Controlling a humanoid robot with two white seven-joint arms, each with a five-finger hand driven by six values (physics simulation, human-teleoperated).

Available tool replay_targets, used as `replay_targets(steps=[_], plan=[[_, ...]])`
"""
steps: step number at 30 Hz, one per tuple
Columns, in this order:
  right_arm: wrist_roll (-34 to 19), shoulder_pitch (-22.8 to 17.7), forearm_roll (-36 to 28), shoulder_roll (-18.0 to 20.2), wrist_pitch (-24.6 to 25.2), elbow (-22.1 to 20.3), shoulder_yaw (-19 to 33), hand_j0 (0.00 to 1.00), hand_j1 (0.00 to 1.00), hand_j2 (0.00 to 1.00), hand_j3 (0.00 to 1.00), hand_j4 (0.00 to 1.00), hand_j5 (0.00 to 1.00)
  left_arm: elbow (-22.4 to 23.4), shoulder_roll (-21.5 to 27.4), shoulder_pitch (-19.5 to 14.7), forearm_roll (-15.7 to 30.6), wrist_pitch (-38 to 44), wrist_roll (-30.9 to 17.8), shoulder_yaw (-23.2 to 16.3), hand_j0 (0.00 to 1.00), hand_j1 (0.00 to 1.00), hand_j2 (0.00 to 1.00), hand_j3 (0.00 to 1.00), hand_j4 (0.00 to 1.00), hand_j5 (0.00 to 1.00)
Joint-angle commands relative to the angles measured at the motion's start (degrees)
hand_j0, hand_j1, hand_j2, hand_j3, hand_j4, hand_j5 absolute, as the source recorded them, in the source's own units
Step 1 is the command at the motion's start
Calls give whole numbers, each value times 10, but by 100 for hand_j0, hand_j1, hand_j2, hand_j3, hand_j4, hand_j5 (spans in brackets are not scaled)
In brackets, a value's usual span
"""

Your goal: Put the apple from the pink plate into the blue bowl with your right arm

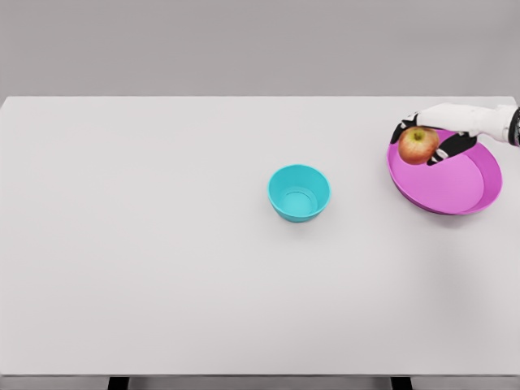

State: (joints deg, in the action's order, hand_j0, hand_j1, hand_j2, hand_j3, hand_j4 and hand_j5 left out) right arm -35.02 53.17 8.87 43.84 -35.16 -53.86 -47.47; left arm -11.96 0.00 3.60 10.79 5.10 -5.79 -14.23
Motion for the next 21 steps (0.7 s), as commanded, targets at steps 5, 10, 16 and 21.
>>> replay_targets(steps=[5,10,16,21], plan=[[0,0,-4,1,2,-73,1,65,65,65,65,65,65,0,0,0,0,0,0,0,100,100,100,100,100,100],[0,-2,-5,-2,2,-133,-1,65,65,65,65,65,65,0,0,0,0,0,0,0,100,100,100,100,100,100],[0,-6,-5,-12,2,-183,-7,65,65,65,65,65,65,0,0,0,0,0,0,0,100,100,100,100,100,100],[0,-11,-4,-24,2,-205,-11,65,65,65,65,65,65,0,0,0,0,0,0,0,100,100,100,100,100,100]])
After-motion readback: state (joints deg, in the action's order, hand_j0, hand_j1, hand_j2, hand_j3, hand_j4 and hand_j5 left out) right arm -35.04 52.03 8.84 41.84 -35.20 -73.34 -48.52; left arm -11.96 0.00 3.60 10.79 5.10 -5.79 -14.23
